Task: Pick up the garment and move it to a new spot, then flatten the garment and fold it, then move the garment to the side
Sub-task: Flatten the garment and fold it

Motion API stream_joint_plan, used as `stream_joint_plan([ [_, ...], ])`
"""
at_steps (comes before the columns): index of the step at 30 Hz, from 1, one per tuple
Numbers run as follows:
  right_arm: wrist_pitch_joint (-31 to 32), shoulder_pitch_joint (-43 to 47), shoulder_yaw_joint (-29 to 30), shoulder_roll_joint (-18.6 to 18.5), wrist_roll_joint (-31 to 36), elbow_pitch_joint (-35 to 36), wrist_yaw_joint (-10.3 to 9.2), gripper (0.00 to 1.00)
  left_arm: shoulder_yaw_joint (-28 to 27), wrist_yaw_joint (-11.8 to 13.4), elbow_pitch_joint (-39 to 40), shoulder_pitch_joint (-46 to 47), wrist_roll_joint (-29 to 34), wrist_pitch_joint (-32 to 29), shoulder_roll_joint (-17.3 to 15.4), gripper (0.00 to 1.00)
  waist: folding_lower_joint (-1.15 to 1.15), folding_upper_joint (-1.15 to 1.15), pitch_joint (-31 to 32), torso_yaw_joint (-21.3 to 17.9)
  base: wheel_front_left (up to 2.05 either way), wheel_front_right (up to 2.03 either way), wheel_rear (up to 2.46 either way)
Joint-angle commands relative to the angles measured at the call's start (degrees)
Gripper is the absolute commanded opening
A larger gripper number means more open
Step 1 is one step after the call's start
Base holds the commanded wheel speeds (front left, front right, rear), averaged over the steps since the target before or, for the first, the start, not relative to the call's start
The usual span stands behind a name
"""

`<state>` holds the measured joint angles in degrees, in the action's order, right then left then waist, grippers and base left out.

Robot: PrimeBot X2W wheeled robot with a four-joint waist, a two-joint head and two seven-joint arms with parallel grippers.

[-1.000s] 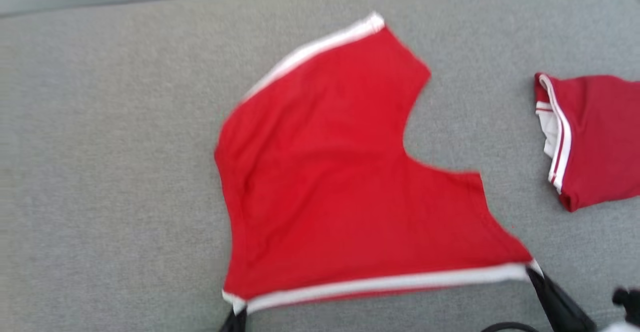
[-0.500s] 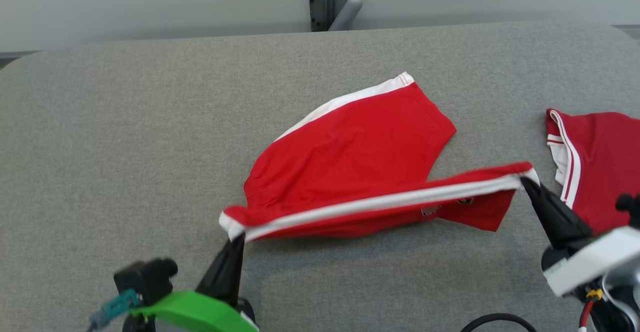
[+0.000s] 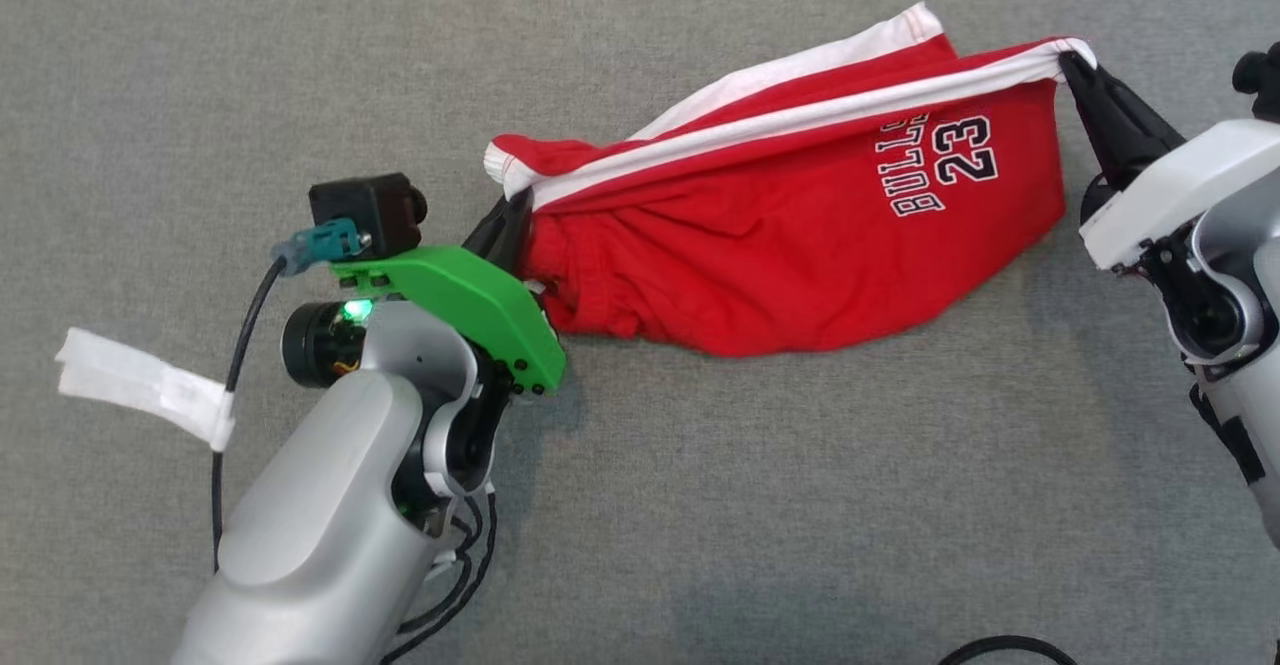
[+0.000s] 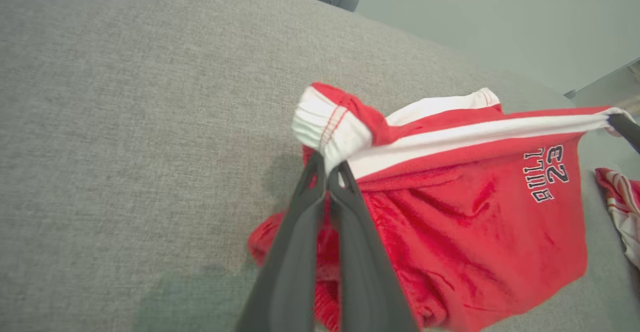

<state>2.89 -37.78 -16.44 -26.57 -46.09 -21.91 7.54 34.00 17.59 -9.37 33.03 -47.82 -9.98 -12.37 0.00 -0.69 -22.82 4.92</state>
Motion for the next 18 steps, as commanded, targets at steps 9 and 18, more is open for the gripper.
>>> stream_joint_plan([
  [9, -2.11, -9.95, -7.06, -0.87, -0.99, -11.15, -0.11, 0.0, 0.31, -2.82, -13.36, 8.04, -0.3, 1.45, 4.44, 0.0, 0.0, 0.69, -5.34, 6.24, 0.0, 0.0, 0.0],
  [18, -6.98, -15.05, -12.36, -0.68, -0.67, -16.85, -0.11, 1.0, 1.96, -4.96, -18.51, 9.9, 0.08, 3.28, 6.62, 1.0, 0.0, 0.69, -5.03, 6.49, 0.0, 0.0, 0.0],
])
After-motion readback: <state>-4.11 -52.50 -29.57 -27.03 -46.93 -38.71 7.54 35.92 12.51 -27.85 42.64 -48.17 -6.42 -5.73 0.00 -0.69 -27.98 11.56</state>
